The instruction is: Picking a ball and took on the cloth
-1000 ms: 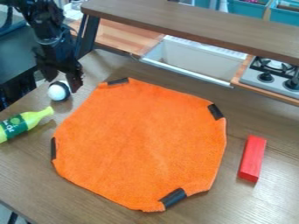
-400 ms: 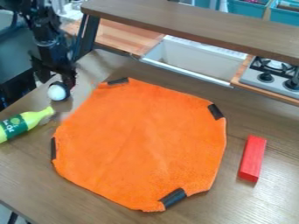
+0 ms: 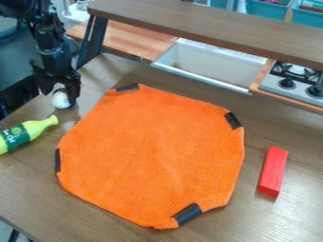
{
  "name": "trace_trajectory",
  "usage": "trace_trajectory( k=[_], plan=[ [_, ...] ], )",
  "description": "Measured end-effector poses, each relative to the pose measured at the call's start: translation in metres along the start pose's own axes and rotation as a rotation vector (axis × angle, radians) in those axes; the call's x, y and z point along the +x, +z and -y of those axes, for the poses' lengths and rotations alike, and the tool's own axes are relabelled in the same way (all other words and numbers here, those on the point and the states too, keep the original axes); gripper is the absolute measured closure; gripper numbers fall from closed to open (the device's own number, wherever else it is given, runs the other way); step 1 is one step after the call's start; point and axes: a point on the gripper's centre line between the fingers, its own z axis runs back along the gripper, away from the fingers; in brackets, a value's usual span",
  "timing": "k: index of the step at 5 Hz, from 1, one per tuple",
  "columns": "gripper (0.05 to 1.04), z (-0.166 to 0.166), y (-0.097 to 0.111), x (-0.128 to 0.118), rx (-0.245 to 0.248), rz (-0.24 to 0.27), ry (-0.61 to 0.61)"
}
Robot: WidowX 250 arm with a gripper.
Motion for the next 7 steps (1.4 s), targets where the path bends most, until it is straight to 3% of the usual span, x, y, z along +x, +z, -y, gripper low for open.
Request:
trace_trajectory(
  k=[1,2,3,4,6,7],
  plan=[
    [0.135,0.000,-0.011,0.002,-0.007,-0.027,0.004],
    [0.379,-0.002,-0.014,0.006,-0.012,-0.025,0.002],
    [0.503,0.000,-0.011,0.009,-0.025,-0.020,-0.008],
    [0.509,0.003,-0.013,0.006,-0.050,-0.012,-0.018],
    [0.509,0.038,0.050,-0.004,-0.092,0.130,-0.121],
    [0.509,0.067,0.064,-0.017,-0.114,0.167,-0.230]
  ],
)
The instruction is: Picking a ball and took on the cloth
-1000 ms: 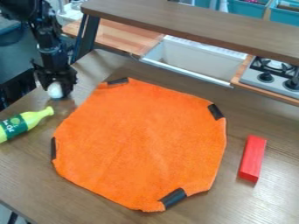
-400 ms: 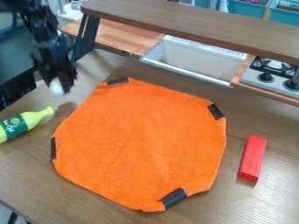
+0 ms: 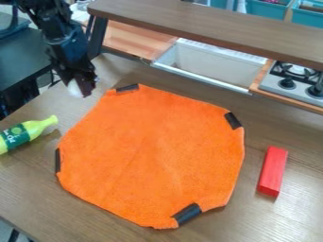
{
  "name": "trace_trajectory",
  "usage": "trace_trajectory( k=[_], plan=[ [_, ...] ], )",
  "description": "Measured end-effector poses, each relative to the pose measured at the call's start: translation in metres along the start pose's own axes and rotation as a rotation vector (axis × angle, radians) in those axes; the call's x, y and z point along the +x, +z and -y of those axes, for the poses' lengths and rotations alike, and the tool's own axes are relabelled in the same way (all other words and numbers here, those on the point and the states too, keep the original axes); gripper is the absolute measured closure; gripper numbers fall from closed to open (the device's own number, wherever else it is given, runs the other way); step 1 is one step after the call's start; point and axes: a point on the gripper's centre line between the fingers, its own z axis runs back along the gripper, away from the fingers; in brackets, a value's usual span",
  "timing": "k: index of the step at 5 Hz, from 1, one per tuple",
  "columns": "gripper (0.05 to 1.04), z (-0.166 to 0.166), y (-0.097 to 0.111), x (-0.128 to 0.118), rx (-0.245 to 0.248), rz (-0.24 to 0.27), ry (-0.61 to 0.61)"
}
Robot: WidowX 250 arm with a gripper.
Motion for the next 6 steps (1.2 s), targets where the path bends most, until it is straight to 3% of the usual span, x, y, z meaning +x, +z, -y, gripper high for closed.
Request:
trace_trajectory(
  k=[1,2,3,4,6],
  plan=[
    [0.509,0.043,0.008,-0.005,-0.010,-0.004,-0.138],
    [0.509,0.086,0.007,-0.011,-0.071,-0.020,-0.227],
    [0.509,0.129,0.002,-0.020,-0.085,-0.048,-0.296],
    [0.509,0.149,-0.002,-0.026,-0.066,-0.056,-0.283],
    [0.509,0.187,-0.009,-0.049,-0.077,-0.098,-0.256]
  ],
)
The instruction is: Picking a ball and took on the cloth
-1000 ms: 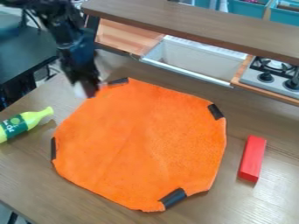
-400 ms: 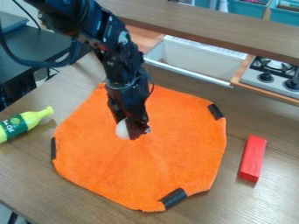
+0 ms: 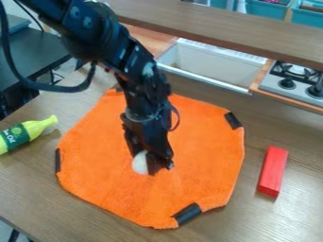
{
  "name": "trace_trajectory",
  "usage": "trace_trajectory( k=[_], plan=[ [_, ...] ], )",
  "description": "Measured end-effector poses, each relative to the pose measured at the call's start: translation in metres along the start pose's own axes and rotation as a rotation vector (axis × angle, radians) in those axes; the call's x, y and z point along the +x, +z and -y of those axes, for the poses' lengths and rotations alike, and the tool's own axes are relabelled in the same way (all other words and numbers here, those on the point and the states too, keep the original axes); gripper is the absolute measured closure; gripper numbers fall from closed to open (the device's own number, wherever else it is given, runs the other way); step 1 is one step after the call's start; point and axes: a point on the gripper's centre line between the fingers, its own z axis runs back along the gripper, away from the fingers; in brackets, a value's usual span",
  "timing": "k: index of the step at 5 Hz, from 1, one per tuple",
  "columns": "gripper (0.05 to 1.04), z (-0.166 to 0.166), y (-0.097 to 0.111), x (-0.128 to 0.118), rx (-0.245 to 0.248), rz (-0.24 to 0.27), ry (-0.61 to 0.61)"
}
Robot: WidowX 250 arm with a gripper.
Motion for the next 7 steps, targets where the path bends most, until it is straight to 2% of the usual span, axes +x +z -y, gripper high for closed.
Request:
trace_trajectory(
  k=[1,2,3,4,5,6,7],
  plan=[
    [0.446,0.020,-0.003,-0.003,-0.013,0.000,-0.036],
    [0.155,0.026,-0.003,-0.006,-0.012,0.004,-0.046],
    [0.081,0.032,0.001,-0.007,-0.045,0.030,-0.057],
    [0.083,0.030,0.007,-0.005,-0.094,0.063,-0.062],
    [0.083,0.021,0.029,-0.002,-0.173,0.127,-0.080],
    [0.083,0.003,0.060,-0.007,-0.205,0.150,-0.102],
    [0.084,-0.006,0.081,-0.011,-0.132,0.117,-0.144]
  ],
)
